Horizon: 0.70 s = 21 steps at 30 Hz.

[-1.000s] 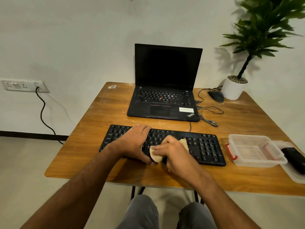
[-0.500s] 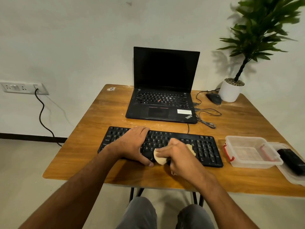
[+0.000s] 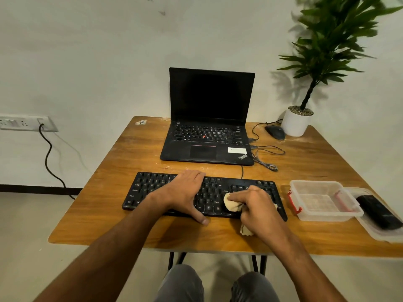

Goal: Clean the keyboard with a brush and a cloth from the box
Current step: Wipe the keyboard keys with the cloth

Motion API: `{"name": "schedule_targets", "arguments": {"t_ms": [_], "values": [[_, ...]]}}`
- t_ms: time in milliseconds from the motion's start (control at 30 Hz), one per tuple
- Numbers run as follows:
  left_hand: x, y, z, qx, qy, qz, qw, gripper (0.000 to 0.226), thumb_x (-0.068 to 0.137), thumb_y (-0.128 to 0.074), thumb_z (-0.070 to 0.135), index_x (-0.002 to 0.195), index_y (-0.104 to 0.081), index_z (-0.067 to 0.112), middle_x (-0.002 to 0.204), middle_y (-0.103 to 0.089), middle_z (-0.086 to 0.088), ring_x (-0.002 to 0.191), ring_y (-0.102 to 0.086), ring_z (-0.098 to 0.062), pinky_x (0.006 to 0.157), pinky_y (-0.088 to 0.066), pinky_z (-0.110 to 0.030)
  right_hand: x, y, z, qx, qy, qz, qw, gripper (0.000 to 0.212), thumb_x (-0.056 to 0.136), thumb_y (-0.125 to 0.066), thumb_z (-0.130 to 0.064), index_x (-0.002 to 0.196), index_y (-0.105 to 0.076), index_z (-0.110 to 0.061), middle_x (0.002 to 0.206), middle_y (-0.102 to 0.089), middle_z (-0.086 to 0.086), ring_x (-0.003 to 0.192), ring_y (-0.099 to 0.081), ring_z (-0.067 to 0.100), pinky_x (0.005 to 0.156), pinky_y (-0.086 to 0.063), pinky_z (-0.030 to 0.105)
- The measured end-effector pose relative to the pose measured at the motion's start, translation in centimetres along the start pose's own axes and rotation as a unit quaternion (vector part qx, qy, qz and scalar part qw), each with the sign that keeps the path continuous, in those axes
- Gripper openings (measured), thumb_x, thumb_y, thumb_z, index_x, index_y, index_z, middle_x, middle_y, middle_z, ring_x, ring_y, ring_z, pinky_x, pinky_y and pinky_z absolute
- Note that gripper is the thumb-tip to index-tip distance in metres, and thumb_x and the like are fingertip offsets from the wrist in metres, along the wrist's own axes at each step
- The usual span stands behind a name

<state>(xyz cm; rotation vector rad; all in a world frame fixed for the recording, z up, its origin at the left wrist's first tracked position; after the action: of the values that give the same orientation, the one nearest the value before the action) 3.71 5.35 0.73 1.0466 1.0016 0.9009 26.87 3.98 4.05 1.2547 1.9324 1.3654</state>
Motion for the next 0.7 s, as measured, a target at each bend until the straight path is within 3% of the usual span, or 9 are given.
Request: {"name": "schedule_targets", "arguments": {"t_ms": [133,233,333,400,533,633,700], "values": [[1.7,-0.4,1.1,-0.018,0.003,0.011,1.0,0.142,0.056,-0.081,0.085,0.161,-0.02,0.011,0.162,-0.032,-0.005,0.149,-0.031,-0.025,0.128,-0.023,-0.042,-0.7,-1.6,-0.9,-0.038,0.012,-0.039,0.998,0.049,0.092,-0.063,-0.006,0.134,-0.065,-0.031,0.119,-0.057,-0.001,0.11,-0.055,0.016,0.096,-0.045,0.023],[1.9,-0.6,0.7,-0.026,0.011,0.01,1.0,0.144,0.05,-0.081,0.087,0.159,-0.023,0.015,0.157,-0.037,-0.001,0.144,-0.037,-0.022,0.125,-0.031,-0.043,-1.0,-0.6,-1.5,-0.037,0.009,-0.091,0.995,0.043,0.09,-0.064,-0.007,0.124,-0.071,-0.031,0.119,-0.068,-0.003,0.114,-0.058,0.014,0.096,-0.045,0.021],[1.9,-0.7,0.6,-0.03,0.01,0.015,0.999,0.144,0.05,-0.081,0.087,0.159,-0.023,0.014,0.156,-0.038,-0.001,0.142,-0.038,-0.021,0.124,-0.032,-0.042,0.2,0.1,-1.6,0.026,-0.002,-0.012,1.0,0.046,0.08,-0.064,0.003,0.112,-0.078,-0.026,0.106,-0.074,-0.002,0.104,-0.063,0.013,0.093,-0.052,0.027],[1.9,-0.6,0.8,-0.029,0.008,0.018,0.999,0.143,0.052,-0.082,0.085,0.16,-0.022,0.014,0.157,-0.037,-0.001,0.143,-0.037,-0.021,0.125,-0.03,-0.041,1.0,-0.4,-2.0,0.006,-0.002,0.033,0.999,0.044,0.084,-0.063,0.003,0.116,-0.076,-0.024,0.104,-0.066,0.001,0.101,-0.055,0.016,0.091,-0.052,0.032],[1.7,-0.8,0.8,-0.032,0.011,0.023,0.999,0.142,0.052,-0.083,0.083,0.16,-0.022,0.015,0.157,-0.036,-0.001,0.143,-0.036,-0.021,0.125,-0.029,-0.041,0.8,-2.5,-3.2,-0.065,-0.009,-0.027,0.997,0.037,0.092,-0.066,-0.015,0.129,-0.065,-0.023,0.114,-0.047,0.004,0.106,-0.05,0.02,0.096,-0.046,0.029],[1.9,-0.9,0.8,-0.038,0.018,0.02,0.999,0.144,0.051,-0.085,0.082,0.161,-0.02,0.016,0.16,-0.033,-0.001,0.147,-0.033,-0.022,0.127,-0.026,-0.042,0.5,-1.3,-3.1,-0.056,-0.002,-0.081,0.995,0.036,0.091,-0.065,-0.011,0.122,-0.072,-0.026,0.118,-0.064,0.004,0.112,-0.058,0.022,0.1,-0.049,0.032],[2.0,-0.8,0.8,-0.041,0.018,0.018,0.999,0.145,0.051,-0.086,0.081,0.162,-0.018,0.015,0.161,-0.032,-0.002,0.147,-0.032,-0.023,0.127,-0.026,-0.042,1.0,-0.3,-2.8,-0.026,-0.004,-0.07,0.997,0.039,0.086,-0.065,-0.002,0.113,-0.077,-0.028,0.111,-0.075,0.0,0.108,-0.064,0.017,0.099,-0.052,0.033]]}}
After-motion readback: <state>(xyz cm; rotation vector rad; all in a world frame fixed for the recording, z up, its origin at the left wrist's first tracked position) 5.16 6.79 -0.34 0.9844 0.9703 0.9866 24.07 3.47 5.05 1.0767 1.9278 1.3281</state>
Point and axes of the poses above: each hand's wrist, its own x-axis towards the middle knuckle, its own y-axis out of the back of the hand, z = x × y, the point moved 2 cm from there along x, towards the middle knuckle
